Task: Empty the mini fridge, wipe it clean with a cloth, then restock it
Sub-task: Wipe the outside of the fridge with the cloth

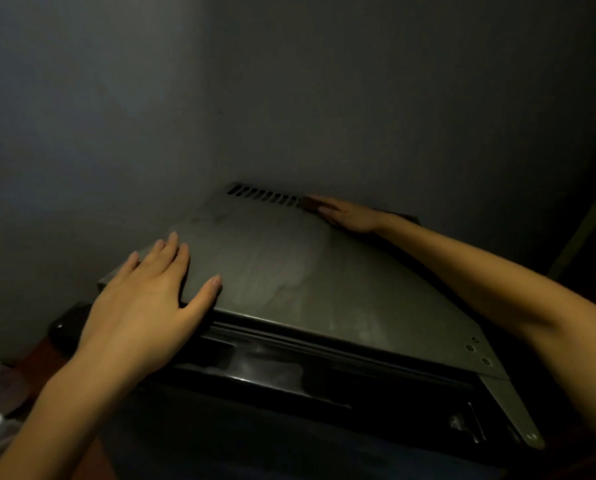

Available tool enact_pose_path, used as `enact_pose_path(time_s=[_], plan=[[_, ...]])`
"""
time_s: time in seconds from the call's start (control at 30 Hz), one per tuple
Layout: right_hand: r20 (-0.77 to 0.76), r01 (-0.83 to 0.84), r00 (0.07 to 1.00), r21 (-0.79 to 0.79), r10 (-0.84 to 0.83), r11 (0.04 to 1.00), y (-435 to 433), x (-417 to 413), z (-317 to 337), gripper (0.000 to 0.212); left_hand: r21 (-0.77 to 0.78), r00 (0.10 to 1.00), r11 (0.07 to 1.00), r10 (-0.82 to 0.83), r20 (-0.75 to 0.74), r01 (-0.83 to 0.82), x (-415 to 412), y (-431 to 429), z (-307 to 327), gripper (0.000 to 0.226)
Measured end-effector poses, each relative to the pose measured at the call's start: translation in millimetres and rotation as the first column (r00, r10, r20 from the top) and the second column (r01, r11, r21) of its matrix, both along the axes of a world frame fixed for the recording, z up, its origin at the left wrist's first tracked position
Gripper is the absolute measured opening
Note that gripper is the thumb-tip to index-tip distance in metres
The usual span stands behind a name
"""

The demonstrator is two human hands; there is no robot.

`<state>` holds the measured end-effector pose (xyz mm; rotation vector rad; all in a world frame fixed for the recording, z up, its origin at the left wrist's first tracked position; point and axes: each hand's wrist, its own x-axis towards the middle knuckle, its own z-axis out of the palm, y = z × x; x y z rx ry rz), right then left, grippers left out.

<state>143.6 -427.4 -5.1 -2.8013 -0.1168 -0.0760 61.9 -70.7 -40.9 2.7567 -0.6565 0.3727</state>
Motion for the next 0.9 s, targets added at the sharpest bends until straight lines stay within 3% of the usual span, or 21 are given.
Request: enact_pose_path(time_s=[0.13, 0.23, 0.3, 0.4, 0.5, 0.57, 0.7, 0.8, 0.9], plan=[[0.011, -0.304, 0.952, -0.018, 0.304, 0.952, 57, -91, -1, 0.047, 0.047, 1.000, 0.999, 0.002, -0.007, -0.002, 1, -1, 1, 0.096], [0.027, -0.586, 0.809, -0.060, 0.588, 0.808, 105, -168, -7, 0.048, 0.061, 1.000, 0.998, 0.001, -0.014, 0.000, 4, -1, -1, 0.102], [-0.002, -0.667, 0.745, -0.059, 0.668, 0.743, 108, -180, -8, 0.050, 0.040, 1.000, 0.999, -0.004, -0.004, 0.004, 6, -1, -2, 0.107], [0.028, -0.559, 0.829, -0.017, 0.559, 0.829, 69, -137, -3, 0.052, 0.012, 1.000, 1.000, -0.011, -0.003, 0.011, 5, 0, -1, 0.107], [0.025, -0.260, 0.965, -0.045, 0.261, 0.965, 2, -77, 0, 0.048, -0.007, 1.000, 1.000, -0.006, -0.005, 0.006, 2, 0, 0, 0.101], [0.046, -0.124, 0.991, -0.018, 0.125, 0.992, -15, -68, 0, 0.046, -0.002, 1.000, 1.000, -0.002, -0.013, 0.001, 0, 0, 1, 0.092], [0.089, -0.315, 0.944, -0.045, 0.318, 0.948, 53, -133, -3, 0.048, 0.009, 1.000, 1.000, -0.001, -0.012, 0.001, 0, -1, 1, 0.084], [-0.031, -0.541, 0.841, 0.004, 0.541, 0.841, 78, -184, -7, 0.049, 0.013, 1.000, 1.000, -0.002, -0.006, 0.002, 0, -1, 1, 0.087], [0.001, -0.521, 0.852, -0.077, 0.523, 0.850, 34, -177, 2, 0.052, 0.010, 1.000, 1.000, -0.011, -0.012, 0.011, -1, -1, 1, 0.086]])
